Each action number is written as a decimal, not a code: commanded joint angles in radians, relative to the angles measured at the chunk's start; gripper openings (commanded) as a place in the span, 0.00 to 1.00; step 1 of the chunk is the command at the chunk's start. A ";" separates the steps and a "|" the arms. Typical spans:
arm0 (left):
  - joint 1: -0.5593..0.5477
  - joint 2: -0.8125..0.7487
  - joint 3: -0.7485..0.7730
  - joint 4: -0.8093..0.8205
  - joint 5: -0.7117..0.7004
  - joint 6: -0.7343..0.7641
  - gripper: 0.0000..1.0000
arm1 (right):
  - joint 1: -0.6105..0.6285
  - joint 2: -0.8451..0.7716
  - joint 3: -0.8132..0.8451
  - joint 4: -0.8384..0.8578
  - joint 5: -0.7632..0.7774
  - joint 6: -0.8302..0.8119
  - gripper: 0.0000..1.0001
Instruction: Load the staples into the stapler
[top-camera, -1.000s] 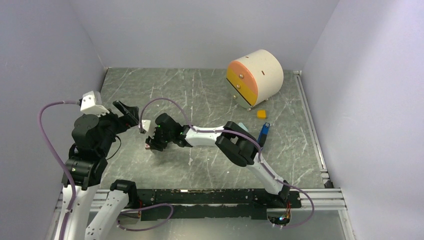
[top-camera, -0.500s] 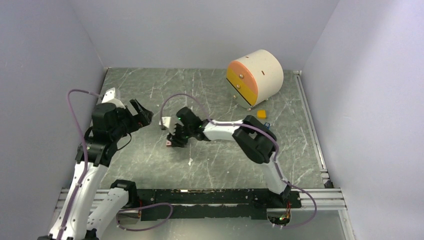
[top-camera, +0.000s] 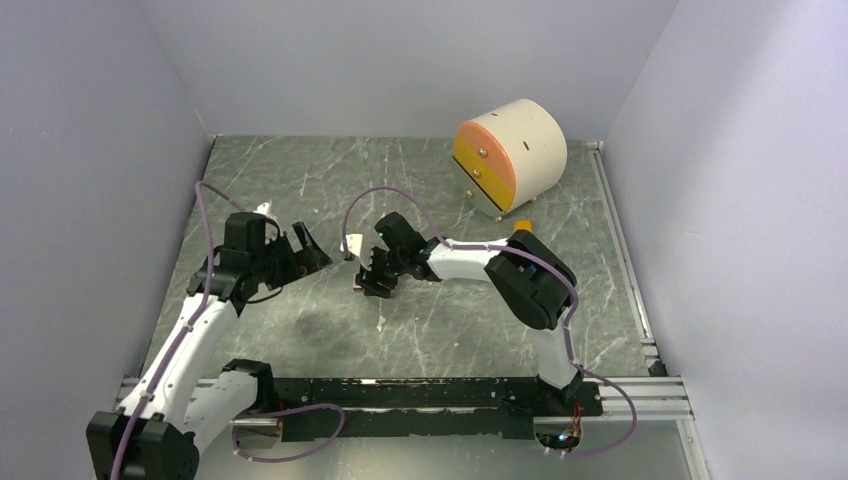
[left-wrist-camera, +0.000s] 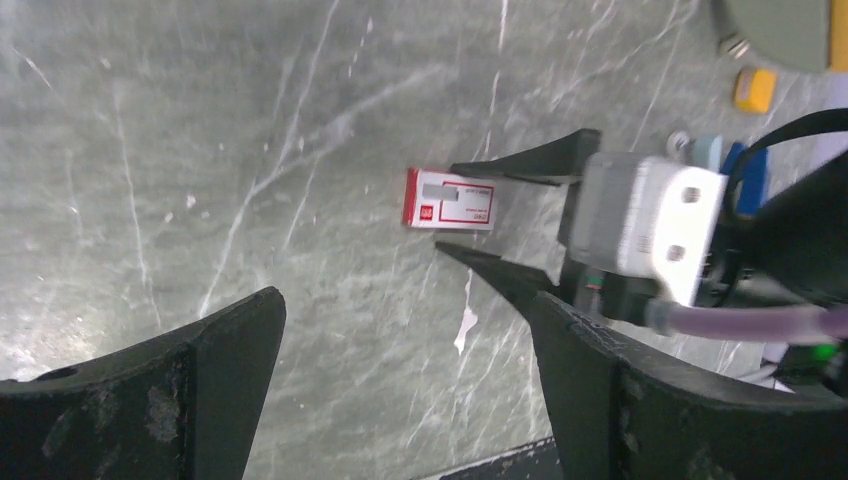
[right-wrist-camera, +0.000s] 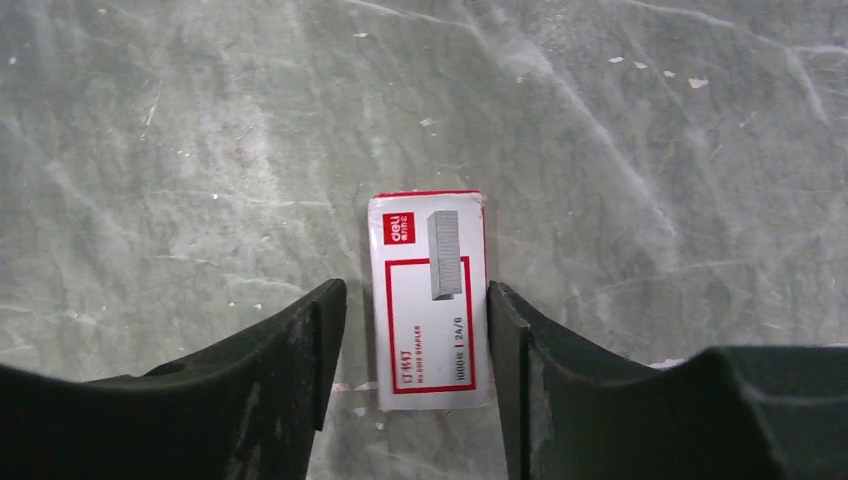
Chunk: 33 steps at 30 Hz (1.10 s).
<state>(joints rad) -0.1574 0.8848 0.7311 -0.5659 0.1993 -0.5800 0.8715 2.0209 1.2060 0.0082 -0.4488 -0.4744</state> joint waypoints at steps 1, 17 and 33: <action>-0.002 0.040 -0.045 0.047 0.110 0.021 0.96 | 0.000 0.025 -0.065 -0.125 0.008 -0.062 0.55; -0.004 0.248 -0.320 0.627 0.265 -0.182 0.52 | -0.011 0.006 -0.073 0.025 0.008 -0.050 0.40; -0.035 0.518 -0.329 0.901 0.278 -0.222 0.40 | -0.011 0.016 -0.049 0.049 0.008 -0.040 0.33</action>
<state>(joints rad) -0.1799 1.3483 0.3893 0.2226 0.4450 -0.7761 0.8658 1.9965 1.1332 0.1177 -0.4831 -0.4835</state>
